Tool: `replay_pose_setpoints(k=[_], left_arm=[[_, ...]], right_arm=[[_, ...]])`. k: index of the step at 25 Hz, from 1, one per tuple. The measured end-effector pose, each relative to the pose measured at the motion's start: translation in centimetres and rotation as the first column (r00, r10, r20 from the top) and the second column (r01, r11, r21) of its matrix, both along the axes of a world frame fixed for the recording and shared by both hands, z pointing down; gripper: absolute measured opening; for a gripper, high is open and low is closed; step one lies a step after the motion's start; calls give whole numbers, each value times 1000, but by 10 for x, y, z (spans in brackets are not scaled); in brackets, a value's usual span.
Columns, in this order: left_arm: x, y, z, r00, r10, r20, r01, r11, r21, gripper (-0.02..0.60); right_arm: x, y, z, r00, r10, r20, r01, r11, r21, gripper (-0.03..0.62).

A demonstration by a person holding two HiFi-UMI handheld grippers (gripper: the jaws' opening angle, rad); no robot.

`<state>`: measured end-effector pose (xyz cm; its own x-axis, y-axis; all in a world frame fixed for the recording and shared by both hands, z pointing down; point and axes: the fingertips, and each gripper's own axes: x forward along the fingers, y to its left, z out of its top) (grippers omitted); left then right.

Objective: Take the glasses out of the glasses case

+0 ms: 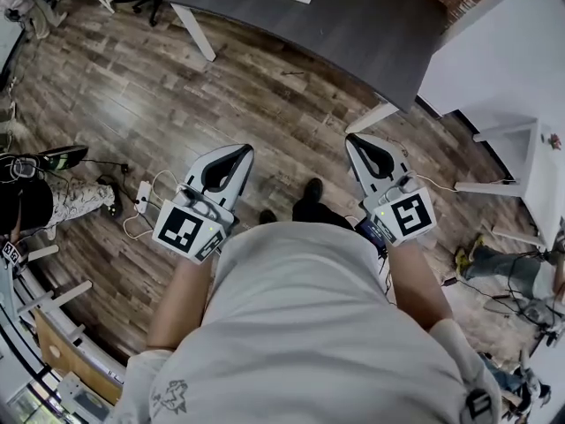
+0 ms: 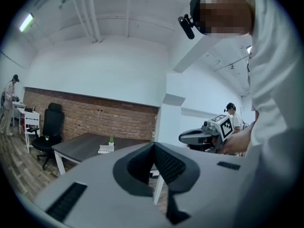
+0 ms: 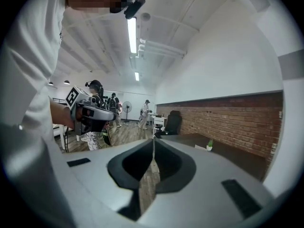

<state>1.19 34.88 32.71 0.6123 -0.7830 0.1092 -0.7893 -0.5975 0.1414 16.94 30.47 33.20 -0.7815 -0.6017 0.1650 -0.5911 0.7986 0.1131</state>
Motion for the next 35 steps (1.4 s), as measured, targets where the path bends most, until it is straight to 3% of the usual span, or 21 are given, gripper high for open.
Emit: replay_pose_setpoints(k=[4,11,19,28,35], left_arm=[[23,-33,5,1000,-6,2,6,1000,-15,11],[68,-87,9,1000,-18,12,19,999,-28,11],[105,-122,7,999,-31,33,33,998,-44,11],[106,-142,15,998,-46,51,50,996,-69,11],[93,-180,19,999,-25,30,27,997,-66,11]], right_arm=[[19,-35,5,1000,-14,5,14,1000,-18,36],[57,-92,10,999,-41,29,42,998,-45,126],[76,-125,17,993,-115,3,115,993,-38,173],[76,-149,25,990,-136,28,137,989,-53,178],[69,-181,29,995,-98,21,99,993,-62,178]])
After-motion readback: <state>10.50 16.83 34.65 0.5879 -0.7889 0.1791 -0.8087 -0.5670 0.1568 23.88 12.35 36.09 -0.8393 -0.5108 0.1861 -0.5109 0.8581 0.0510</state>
